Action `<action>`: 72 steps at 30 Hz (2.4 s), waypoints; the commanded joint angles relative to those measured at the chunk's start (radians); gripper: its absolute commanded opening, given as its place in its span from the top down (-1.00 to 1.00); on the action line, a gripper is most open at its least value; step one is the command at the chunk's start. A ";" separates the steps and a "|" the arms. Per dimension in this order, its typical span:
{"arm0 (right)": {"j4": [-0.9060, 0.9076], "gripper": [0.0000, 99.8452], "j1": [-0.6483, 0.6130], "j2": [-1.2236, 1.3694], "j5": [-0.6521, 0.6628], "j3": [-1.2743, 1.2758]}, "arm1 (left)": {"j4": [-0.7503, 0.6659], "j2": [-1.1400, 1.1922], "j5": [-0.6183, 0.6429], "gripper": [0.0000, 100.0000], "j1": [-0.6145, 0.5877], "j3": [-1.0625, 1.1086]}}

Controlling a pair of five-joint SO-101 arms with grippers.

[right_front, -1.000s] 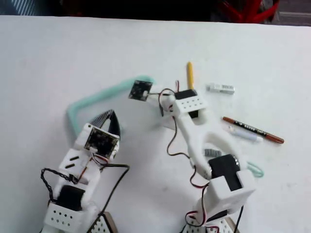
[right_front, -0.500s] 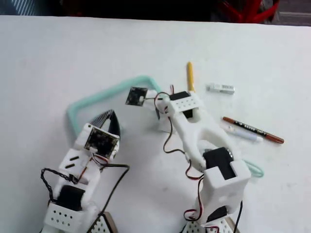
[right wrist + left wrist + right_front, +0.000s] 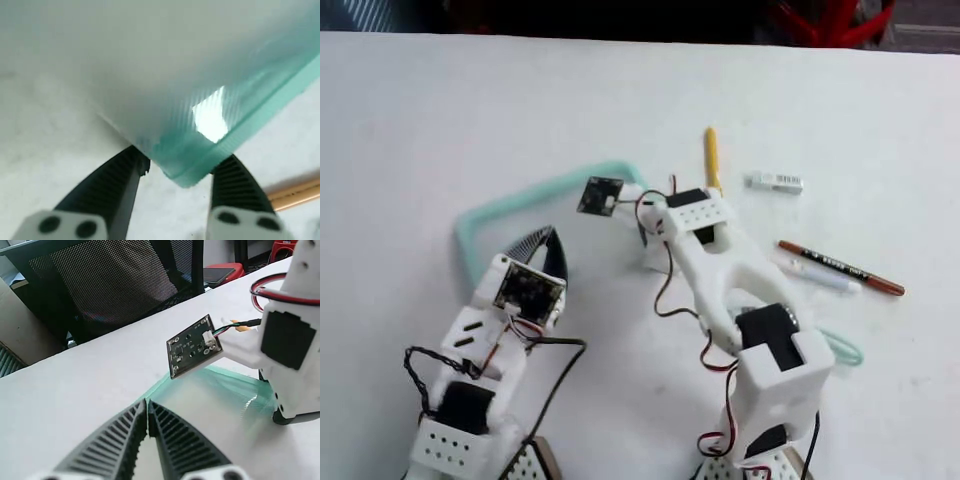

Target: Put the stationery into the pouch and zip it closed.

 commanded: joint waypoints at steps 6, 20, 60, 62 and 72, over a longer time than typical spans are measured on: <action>-0.088 0.96 0.015 -0.073 -0.077 -0.031 | 0.003 0.004 -0.009 0.95 0.002 -0.002; -0.490 0.96 0.102 -0.585 -0.199 0.430 | 0.003 0.004 -0.009 0.95 0.002 -0.002; 0.320 0.50 0.116 0.309 -0.847 -0.870 | 0.193 0.007 0.106 0.88 -0.446 -0.198; 0.406 0.49 0.110 0.378 -0.847 -1.008 | 0.244 0.007 0.109 0.88 -0.444 -0.242; 0.642 0.49 0.077 0.621 -0.847 -1.439 | 0.540 0.091 0.049 0.87 -0.444 -0.632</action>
